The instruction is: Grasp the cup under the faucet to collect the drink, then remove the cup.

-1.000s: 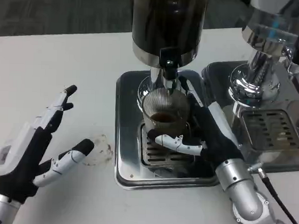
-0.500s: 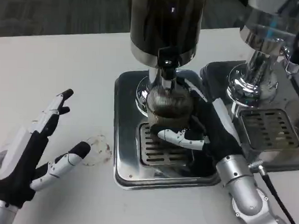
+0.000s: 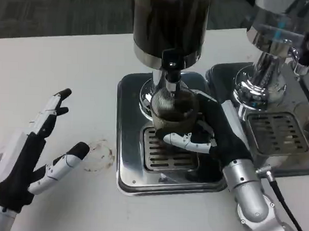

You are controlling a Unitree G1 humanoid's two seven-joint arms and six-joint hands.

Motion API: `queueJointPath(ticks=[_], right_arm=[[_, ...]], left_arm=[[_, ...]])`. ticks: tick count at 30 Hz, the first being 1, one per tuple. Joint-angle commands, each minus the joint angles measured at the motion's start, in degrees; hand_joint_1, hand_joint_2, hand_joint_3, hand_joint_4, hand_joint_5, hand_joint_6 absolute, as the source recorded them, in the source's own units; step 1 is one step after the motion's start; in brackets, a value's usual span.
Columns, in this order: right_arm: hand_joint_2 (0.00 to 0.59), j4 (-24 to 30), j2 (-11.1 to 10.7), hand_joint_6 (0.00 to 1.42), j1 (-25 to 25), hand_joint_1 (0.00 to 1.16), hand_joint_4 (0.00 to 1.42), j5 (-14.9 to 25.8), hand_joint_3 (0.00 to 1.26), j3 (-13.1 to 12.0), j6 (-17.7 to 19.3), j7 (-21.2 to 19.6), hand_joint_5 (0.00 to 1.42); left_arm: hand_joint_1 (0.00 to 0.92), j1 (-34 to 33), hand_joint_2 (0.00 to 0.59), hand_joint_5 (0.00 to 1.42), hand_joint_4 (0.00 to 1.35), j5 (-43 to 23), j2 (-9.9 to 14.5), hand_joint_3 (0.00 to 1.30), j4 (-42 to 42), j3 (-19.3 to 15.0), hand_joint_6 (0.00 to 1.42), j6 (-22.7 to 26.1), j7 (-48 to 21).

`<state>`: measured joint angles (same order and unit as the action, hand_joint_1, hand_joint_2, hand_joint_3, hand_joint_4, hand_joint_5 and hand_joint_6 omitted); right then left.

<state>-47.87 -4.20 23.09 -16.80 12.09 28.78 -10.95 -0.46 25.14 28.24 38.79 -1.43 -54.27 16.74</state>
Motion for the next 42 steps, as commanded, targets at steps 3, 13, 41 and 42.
queueJointPath(ticks=[3, 13, 41, 42], right_arm=[[0.160, -0.79, 0.70, 0.49, -2.12, 0.97, 0.53, -1.43, 0.51, 1.00, 0.55, -1.04, 0.43], [0.116, 1.68, 0.87, 0.54, -3.54, 1.01, 0.57, -2.06, 0.58, 0.39, 1.85, -3.70, 0.52], [0.084, 12.11, 0.13, 0.63, -9.24, 1.00, 0.69, -3.99, 0.65, -1.41, 2.17, -7.13, 0.64], [0.083, 12.62, 0.15, 0.63, -9.56, 1.00, 0.69, -3.95, 0.66, -1.54, 2.12, -7.19, 0.64]], left_arm=[[0.000, 0.35, 0.166, 0.16, 0.00, -0.44, 0.37, 0.07, -0.47, 0.09, 0.07, 0.54, -0.20], [0.000, -0.08, 0.167, 0.16, 0.00, -0.71, 0.26, 0.07, 0.35, 0.63, 0.07, 0.55, -0.78], [0.000, -2.29, 0.166, 0.19, 0.00, -2.11, -0.02, 0.09, 3.02, 2.82, 0.08, -0.26, -2.53], [0.000, -2.32, 0.167, 0.19, 0.00, -2.21, -0.04, 0.09, 3.13, 2.92, 0.08, -0.34, -2.61]])
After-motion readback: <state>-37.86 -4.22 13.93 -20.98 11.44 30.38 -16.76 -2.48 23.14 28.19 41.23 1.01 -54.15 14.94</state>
